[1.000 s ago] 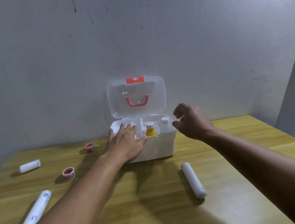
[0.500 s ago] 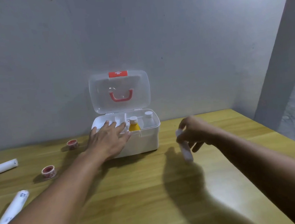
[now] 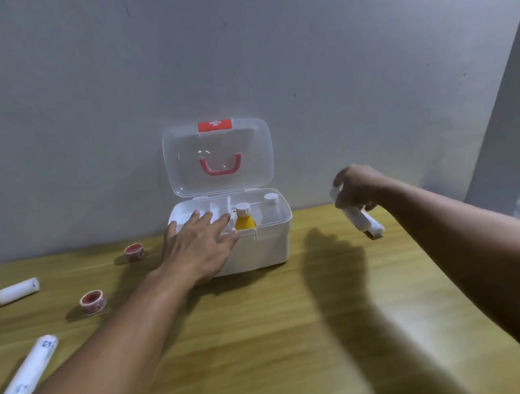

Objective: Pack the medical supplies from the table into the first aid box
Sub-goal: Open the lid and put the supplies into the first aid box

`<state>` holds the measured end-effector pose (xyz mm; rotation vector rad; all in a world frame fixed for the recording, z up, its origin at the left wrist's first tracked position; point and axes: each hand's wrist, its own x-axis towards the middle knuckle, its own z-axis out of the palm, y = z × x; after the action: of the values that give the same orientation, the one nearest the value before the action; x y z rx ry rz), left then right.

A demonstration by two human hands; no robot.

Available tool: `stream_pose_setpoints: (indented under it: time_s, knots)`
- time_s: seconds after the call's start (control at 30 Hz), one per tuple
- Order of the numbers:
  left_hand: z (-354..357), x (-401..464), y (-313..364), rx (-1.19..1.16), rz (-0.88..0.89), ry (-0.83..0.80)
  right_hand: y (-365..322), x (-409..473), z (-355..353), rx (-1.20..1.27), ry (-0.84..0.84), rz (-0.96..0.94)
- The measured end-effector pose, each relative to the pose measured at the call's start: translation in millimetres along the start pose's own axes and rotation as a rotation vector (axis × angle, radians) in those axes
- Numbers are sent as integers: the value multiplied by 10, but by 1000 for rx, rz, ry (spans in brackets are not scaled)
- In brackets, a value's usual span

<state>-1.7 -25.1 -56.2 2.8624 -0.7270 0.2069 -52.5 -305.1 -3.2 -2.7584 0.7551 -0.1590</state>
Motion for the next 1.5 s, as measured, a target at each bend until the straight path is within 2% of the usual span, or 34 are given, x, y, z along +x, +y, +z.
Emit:
stream_pose_setpoints:
  time_s: [0.07,0.23,0.47,0.57,0.67,0.87,0.93,1.07,1.27,1.5]
  knots:
    - [13,6,-4,-1,3,6,150,106,106,-98,37,12]
    - [16,6,-7,9,17,15,278,270,272,-155,83,51]
    - [36,15,-10,1,21,24,307,344,483,-94,-25,72]
    - [39,19,-10,-6,19,26,263,292,525,-65,15,52]
    - [35,19,-14,-3,14,17,116,210,498,102,95,-55]
    - [-6,0,26,2,4,-20,-473,-240,-14,713,301,-264]
    - [-15,-3,24,16,11,-30,-678,-432,-112,778,387,-307]
    - [-9,2,2,27,13,-32,-952,-703,11,648,485,-372]
    - [0,11,16,36,1,-26,-974,-736,373,472,597,-401]
    - [12,21,9,38,2,-20,-959,-701,503,435,713,-422]
